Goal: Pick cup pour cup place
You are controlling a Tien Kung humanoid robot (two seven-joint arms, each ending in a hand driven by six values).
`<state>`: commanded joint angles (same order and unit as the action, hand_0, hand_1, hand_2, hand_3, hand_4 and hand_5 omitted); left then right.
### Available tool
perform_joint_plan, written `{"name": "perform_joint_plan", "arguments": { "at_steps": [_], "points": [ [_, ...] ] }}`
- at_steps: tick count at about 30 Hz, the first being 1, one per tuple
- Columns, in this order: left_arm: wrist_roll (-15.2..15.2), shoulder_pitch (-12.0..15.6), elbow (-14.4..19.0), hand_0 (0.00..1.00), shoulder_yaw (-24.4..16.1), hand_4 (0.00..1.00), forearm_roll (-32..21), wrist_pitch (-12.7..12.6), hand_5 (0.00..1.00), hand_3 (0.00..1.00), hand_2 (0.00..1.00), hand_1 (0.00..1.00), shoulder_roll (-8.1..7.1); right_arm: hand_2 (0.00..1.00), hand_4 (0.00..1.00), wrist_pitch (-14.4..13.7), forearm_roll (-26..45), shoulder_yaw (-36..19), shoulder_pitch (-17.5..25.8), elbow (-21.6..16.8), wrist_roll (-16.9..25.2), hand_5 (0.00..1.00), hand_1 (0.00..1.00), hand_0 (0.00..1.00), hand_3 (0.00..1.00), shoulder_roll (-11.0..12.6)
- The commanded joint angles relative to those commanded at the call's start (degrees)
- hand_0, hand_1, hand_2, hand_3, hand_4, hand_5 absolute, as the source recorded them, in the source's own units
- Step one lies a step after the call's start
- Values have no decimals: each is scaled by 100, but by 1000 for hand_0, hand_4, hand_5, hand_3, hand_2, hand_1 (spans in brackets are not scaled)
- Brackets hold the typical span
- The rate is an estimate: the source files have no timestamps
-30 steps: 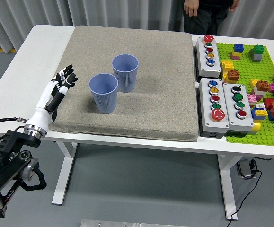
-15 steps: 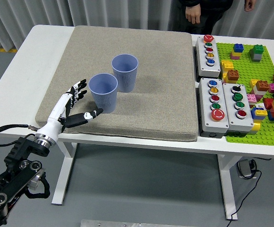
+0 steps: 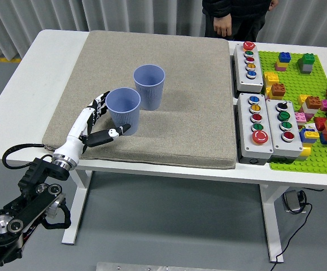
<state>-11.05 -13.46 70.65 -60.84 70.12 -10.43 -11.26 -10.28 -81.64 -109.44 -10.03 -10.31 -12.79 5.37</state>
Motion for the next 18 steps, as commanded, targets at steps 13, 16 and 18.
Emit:
{"name": "perform_joint_plan", "arguments": {
  "at_steps": [13,16,18],
  "points": [
    [6,-63,-256,940,15,932,90,63,292,998,998,940,197,594,2,6,-45,-9,26,0,-3,272,616,694,589,-8],
    [9,-80,-249,940,18,932,109,66,292,998,998,940,221,594,2,11,-55,-13,28,0,-4,272,616,694,589,-7],
    [12,-99,-254,940,16,935,117,69,307,998,998,941,232,594,2,13,-54,-11,25,0,-5,274,616,694,589,-6]
  ]
}}
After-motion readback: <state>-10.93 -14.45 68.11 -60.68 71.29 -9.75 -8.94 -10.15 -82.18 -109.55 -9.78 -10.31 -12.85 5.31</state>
